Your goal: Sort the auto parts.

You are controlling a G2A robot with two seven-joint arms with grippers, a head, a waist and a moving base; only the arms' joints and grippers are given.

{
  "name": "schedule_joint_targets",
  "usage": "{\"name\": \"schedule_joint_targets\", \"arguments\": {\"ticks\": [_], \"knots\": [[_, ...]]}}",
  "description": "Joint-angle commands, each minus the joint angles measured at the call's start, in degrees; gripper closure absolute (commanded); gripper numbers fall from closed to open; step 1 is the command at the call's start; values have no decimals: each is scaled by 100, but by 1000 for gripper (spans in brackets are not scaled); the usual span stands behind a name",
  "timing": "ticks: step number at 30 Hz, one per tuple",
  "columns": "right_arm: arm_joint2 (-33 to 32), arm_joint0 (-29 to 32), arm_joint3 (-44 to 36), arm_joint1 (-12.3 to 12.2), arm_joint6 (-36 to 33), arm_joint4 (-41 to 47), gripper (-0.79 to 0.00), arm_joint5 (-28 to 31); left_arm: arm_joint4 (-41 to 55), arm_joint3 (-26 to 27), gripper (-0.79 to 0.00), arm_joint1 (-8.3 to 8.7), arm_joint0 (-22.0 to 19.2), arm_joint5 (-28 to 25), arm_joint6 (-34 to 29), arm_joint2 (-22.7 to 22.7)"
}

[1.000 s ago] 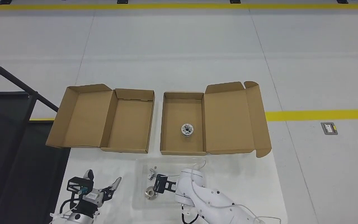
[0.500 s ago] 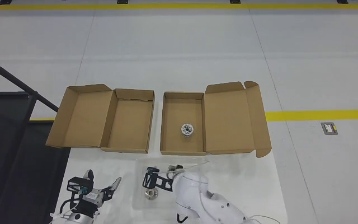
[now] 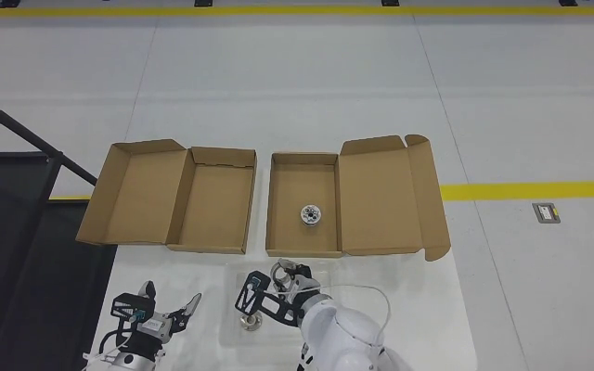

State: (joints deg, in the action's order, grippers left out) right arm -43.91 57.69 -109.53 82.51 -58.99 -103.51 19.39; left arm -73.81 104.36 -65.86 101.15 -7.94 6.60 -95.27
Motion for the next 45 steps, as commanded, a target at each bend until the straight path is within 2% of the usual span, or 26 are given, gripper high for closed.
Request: {"name": "schedule_joint_targets", "arguments": {"ticks": [1,3,8,10,14,19,23,27,35,43,44,45], "knots": [[0,0,0,0,1,0,0,0,0,0,-785,0,0,0,0,0],[-10,11,6,0,30,-5,0,-25,0,0,-785,0,0,0,0,0],[-358,-237,450,61,764,202,0,-534,0,0,-785,0,0,0,0,0],[-490,-466,840,128,904,339,0,-998,0,0,-785,0,0,0,0,0],[-580,-1163,1838,285,1252,872,0,-1253,0,0,-785,0,0,0,0,0],[-613,-2076,3344,486,1598,1671,0,-1148,0,0,-785,0,0,0,0,0],[-498,-2658,4446,664,2019,2331,0,-829,0,0,-785,0,0,0,0,0],[-242,-3131,5426,865,2113,2556,0,-815,0,0,-785,0,0,0,0,0],[168,-3706,6721,1237,2499,3004,0,-358,0,0,-785,0,0,0,0,0],[476,-4105,7609,1549,2441,3205,0,254,0,0,-785,0,0,0,0,0],[505,-4144,7702,1585,2416,3228,-37,321,0,0,-785,0,0,0,0,0],[525,-4184,7799,1620,2376,3264,-129,378,0,0,-785,0,0,0,0,0]]}}
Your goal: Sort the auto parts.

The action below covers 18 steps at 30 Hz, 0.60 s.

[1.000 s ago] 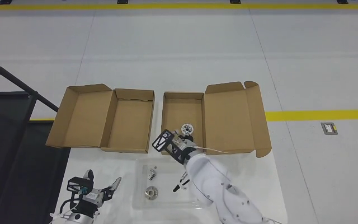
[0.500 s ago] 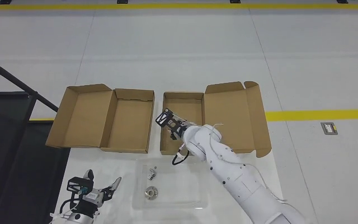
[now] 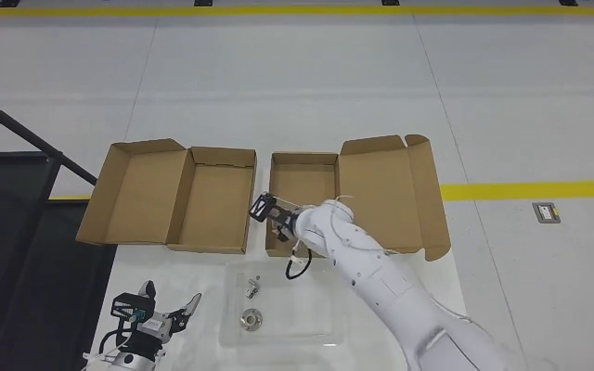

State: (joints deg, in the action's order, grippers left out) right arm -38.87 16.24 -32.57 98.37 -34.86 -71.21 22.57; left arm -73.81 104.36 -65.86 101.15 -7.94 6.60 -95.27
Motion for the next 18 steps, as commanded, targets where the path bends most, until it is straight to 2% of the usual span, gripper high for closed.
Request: {"name": "schedule_joint_targets", "arguments": {"ticks": [1,3,18], "knots": [[45,-85,182,67,-53,37,-188,79,0,0,-785,0,0,0,0,0],[108,-137,309,127,-22,31,-262,235,0,0,-785,0,0,0,0,0],[272,-380,853,421,-72,-21,-320,286,0,0,-785,0,0,0,0,0]]}}
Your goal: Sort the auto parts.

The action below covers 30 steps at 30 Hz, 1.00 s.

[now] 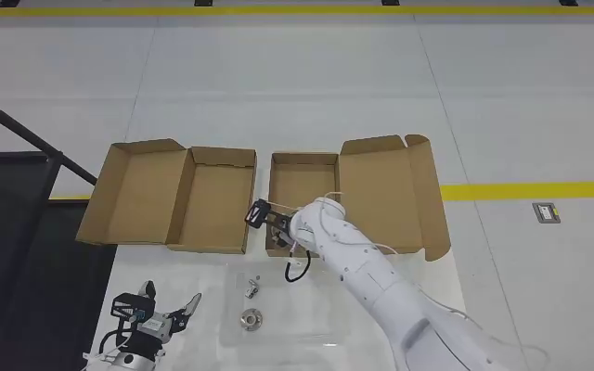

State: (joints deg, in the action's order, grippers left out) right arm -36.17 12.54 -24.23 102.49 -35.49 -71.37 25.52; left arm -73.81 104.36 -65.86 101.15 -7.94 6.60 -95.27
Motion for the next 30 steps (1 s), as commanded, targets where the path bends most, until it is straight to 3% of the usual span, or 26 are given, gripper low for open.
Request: {"name": "schedule_joint_targets", "arguments": {"ticks": [1,9,12,19,25,30], "knots": [[4,-21,41,20,-26,-15,-323,-24,0,0,-785,0,0,0,0,0],[-25,-68,175,67,-86,-15,-388,-38,0,0,-785,0,0,0,0,0],[-40,-75,200,74,-98,-27,-453,-65,0,0,-785,0,0,0,0,0],[-70,-67,80,68,-2,-142,-468,-299,0,0,-785,0,0,0,0,0],[-151,107,-477,-42,318,-397,-486,-693,0,0,-785,0,0,0,0,0],[-373,548,-1495,-320,581,-804,-477,-877,0,0,-785,0,0,0,0,0]]}}
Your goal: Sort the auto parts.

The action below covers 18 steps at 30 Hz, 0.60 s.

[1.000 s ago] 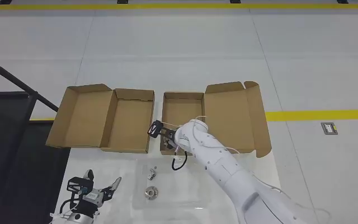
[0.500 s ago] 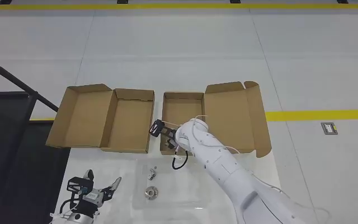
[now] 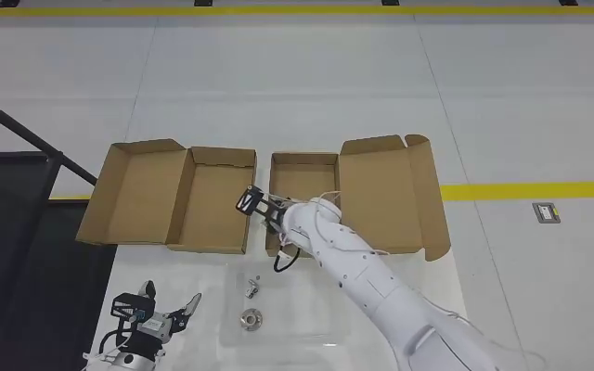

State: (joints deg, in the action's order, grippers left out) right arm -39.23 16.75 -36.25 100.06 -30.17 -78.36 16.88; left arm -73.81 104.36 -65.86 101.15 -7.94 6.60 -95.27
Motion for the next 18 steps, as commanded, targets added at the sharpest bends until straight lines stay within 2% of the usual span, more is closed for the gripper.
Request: {"name": "schedule_joint_targets", "arguments": {"ticks": [1,4,9,12,13,14,15,18], "knots": [[-143,268,-577,-160,67,-211,-480,-6,0,0,-785,0,0,0,0,0],[-466,814,-1618,-445,26,-579,-489,92,0,0,-785,0,0,0,0,0],[-1186,2037,-3727,-919,-93,-1190,-536,654,0,0,-785,0,0,0,0,0],[-1652,2784,-4776,-1149,351,-1429,-671,1159,0,0,-785,0,0,0,0,0],[-1792,3013,-5055,-1210,563,-1477,-690,1274,0,0,-785,0,0,0,0,0],[-1921,3229,-5264,-1263,747,-1536,-757,1358,0,0,-785,0,0,0,0,0],[-2030,3409,-5425,-1310,879,-1588,-785,1456,0,0,-785,0,0,0,0,0],[-2280,3713,-5621,-1382,863,-1642,-785,1420,0,0,-785,0,0,0,0,0]]}}
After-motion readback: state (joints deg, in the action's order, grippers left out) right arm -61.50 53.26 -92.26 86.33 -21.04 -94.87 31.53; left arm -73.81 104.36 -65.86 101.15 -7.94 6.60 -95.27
